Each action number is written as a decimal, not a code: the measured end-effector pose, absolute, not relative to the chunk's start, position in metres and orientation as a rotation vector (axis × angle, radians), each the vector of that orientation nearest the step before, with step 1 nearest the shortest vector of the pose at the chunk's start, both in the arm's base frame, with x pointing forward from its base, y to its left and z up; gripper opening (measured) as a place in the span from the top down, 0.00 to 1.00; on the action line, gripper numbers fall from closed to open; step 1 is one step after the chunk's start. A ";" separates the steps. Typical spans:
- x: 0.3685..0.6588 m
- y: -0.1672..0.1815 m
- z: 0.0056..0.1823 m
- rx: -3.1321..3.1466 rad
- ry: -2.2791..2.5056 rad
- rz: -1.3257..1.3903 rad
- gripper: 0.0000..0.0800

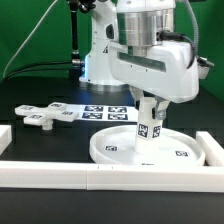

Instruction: Assemble round table

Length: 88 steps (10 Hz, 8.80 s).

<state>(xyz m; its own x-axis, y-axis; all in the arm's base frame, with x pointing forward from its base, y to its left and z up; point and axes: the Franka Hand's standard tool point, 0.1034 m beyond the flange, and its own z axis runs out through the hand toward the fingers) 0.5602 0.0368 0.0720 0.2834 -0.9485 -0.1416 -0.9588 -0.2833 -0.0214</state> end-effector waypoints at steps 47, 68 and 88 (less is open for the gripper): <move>0.561 0.035 0.077 -2.944 0.567 0.015 0.22; 0.496 -0.099 0.097 -3.025 -0.403 -0.021 0.19; 0.441 -0.146 0.051 -3.051 -0.746 -0.009 0.19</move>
Offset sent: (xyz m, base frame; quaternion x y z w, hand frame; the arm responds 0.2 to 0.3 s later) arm -0.0097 -0.0081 -0.0083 0.0284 -0.0203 0.3164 0.9480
